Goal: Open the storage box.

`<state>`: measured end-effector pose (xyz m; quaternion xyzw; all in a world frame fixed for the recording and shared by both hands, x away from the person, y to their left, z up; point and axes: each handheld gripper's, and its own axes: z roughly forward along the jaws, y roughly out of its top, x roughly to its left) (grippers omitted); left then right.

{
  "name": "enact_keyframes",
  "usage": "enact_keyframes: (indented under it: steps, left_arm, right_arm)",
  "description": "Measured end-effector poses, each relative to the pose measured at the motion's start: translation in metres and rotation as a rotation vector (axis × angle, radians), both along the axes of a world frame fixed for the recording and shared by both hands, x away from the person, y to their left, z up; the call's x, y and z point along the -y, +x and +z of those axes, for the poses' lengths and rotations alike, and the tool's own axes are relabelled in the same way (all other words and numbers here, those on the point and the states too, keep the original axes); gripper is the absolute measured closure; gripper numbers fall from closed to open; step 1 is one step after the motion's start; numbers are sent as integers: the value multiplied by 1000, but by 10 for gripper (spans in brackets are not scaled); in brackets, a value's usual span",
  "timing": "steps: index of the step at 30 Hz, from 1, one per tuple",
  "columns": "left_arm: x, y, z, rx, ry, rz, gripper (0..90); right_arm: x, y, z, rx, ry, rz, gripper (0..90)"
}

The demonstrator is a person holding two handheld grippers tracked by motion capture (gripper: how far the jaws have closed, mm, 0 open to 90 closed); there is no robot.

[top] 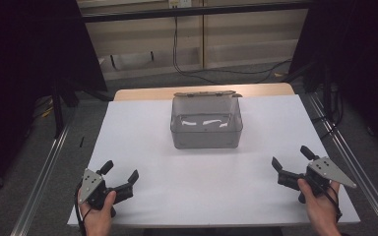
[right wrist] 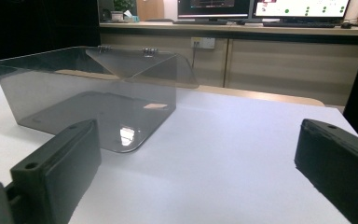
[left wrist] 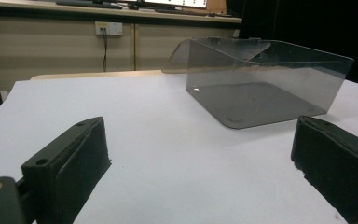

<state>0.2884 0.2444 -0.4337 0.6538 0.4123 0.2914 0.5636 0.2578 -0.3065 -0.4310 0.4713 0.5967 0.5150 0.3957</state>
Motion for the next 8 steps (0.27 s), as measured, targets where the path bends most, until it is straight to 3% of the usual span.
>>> enact_keyframes:
  steps: [3,8]
  left_arm:
    - [-2,0,1,6,-26,-2,37]
    - [-2,1,1,-8,-17,20,31]
  right_arm:
    - [2,-4,-1,14,11,0,0]
    - [1,-2,-4,-11,2,22,0]
